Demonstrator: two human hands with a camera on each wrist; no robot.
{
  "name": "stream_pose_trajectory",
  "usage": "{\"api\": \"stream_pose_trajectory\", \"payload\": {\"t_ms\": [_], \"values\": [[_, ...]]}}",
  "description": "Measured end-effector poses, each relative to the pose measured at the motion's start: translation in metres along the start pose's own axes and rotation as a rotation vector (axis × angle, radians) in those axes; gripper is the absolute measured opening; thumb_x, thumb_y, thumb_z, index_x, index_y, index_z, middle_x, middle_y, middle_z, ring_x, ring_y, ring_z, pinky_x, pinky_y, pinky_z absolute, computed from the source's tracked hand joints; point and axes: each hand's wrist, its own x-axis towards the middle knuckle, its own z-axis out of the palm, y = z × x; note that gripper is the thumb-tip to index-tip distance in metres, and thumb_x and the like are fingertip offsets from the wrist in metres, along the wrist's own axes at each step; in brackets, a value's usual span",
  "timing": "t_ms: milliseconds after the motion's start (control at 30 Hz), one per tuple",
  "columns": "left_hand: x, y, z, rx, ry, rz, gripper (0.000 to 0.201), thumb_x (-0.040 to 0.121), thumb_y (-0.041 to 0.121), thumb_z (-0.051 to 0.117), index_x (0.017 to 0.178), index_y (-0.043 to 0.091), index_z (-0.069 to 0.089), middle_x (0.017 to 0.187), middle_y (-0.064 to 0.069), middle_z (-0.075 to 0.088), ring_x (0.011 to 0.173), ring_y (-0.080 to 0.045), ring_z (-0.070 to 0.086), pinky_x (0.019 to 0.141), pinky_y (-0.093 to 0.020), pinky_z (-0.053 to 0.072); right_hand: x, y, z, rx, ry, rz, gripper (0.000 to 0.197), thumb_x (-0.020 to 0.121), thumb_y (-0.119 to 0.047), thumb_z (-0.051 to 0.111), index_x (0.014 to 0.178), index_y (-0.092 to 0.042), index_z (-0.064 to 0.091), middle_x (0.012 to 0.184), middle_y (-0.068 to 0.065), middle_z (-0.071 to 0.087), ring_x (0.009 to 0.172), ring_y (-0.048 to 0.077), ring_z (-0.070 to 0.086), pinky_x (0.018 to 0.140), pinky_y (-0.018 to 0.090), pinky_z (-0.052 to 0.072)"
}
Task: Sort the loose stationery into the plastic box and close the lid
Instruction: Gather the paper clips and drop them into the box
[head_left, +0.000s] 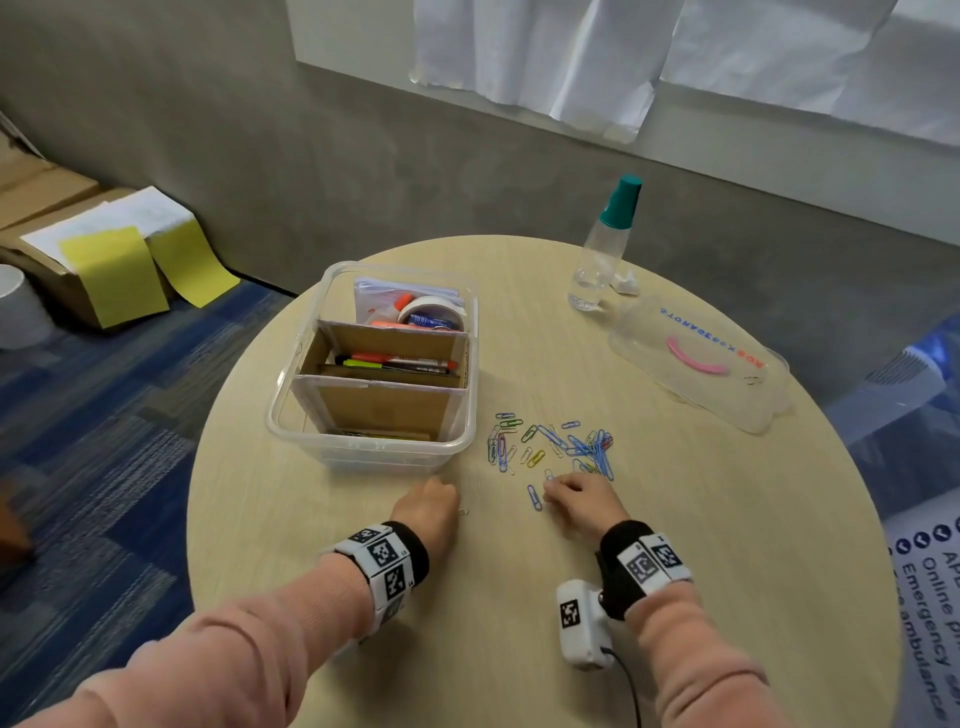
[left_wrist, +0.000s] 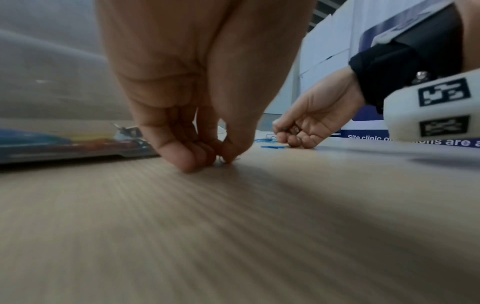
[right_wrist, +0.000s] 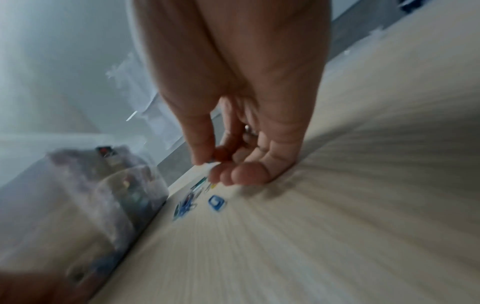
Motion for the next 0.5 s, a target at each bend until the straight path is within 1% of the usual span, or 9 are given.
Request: {"api": "stream_pose_trajectory", "payload": {"t_ms": [67,133,200,233,300,367,400,433,500], "values": [[-0.002,0.002,-0.005,-0.08,-0.013,0.024,0.023,0.093,0.013,0.046,0.11,0.002,0.056,0.116,-0.015,0.055,0.105,-0.03,0.055,0.086,-0.033,0.045,-0.005,0.004,-0.004,0.359,-0.055,0.07,0.023,0.093,-0.005,0.05,0.071,-0.006,0.055,0.064,0.007,0.051,0.05,0.012,0.046,0.045,0.019,0.039],[-0.005,0.003,-0.01,-0.334,0.022,0.091,0.008,0.091,0.013,0.047,0.09,0.011,0.055,0.093,-0.008,0.057,0.086,-0.024,0.055,0.073,-0.026,0.042,-0.011,0.007,-0.008,0.608,-0.083,0.084,0.019,0.094,0.002,0.045,0.079,-0.005,0.054,0.066,0.008,0.049,0.055,0.013,0.046,0.048,0.018,0.041],[-0.007,0.008,-0.015,-0.641,0.007,0.16,0.021,0.091,0.009,0.041,0.072,0.02,0.041,0.071,0.002,0.047,0.066,-0.014,0.043,0.06,-0.019,0.035,-0.015,0.01,-0.009,0.767,-0.106,0.078,0.018,0.093,0.005,0.042,0.089,-0.006,0.056,0.065,0.006,0.048,0.059,0.014,0.046,0.053,0.02,0.04],[-0.008,0.011,-0.018,-0.782,-0.027,0.177,0.024,0.092,0.009,0.037,0.07,0.02,0.037,0.067,0.003,0.044,0.061,-0.012,0.039,0.056,-0.019,0.034,-0.016,0.01,-0.009,0.836,-0.11,0.085,0.02,0.093,0.006,0.04,0.092,-0.006,0.056,0.065,0.005,0.047,0.06,0.015,0.046,0.055,0.022,0.039],[-0.008,0.02,-0.025,-1.1,-0.128,0.166,0.026,0.094,0.01,0.026,0.071,0.018,0.035,0.063,0.001,0.042,0.057,-0.013,0.035,0.053,-0.022,0.032,-0.017,0.008,-0.009,0.935,-0.089,0.105,0.024,0.091,0.005,0.036,0.09,-0.007,0.056,0.065,0.004,0.047,0.061,0.017,0.044,0.058,0.024,0.036],[-0.005,0.028,-0.031,-1.424,-0.221,0.111,0.025,0.089,0.008,0.02,0.068,0.016,0.032,0.056,-0.001,0.038,0.052,-0.013,0.029,0.051,-0.025,0.026,-0.014,0.003,-0.007,0.921,-0.047,0.124,0.02,0.09,0.0,0.039,0.081,-0.009,0.054,0.062,0.004,0.047,0.057,0.017,0.044,0.056,0.025,0.034],[-0.005,0.031,-0.033,-1.549,-0.255,0.094,0.024,0.085,0.008,0.019,0.066,0.016,0.03,0.052,-0.001,0.037,0.05,-0.013,0.027,0.05,-0.026,0.023,-0.012,0.001,-0.004,0.845,-0.017,0.124,0.018,0.09,-0.004,0.043,0.075,-0.01,0.052,0.059,0.003,0.046,0.054,0.016,0.043,0.053,0.024,0.033],[-0.004,0.034,-0.034,-1.641,-0.275,0.086,0.023,0.082,0.008,0.018,0.063,0.015,0.029,0.048,0.0,0.036,0.048,-0.013,0.026,0.05,-0.026,0.021,-0.009,-0.002,-0.001,0.687,0.027,0.103,0.02,0.09,-0.009,0.049,0.07,-0.011,0.051,0.056,0.002,0.046,0.051,0.015,0.042,0.05,0.023,0.031],[-0.002,0.038,-0.033,-1.763,-0.307,0.092,0.023,0.08,0.011,0.018,0.061,0.014,0.028,0.045,-0.001,0.037,0.044,-0.012,0.026,0.049,-0.025,0.019,-0.003,-0.003,0.007,0.191,0.096,0.003,0.024,0.086,-0.019,0.061,0.066,-0.014,0.049,0.058,0.001,0.051,0.054,0.015,0.044,0.05,0.023,0.034]]}}
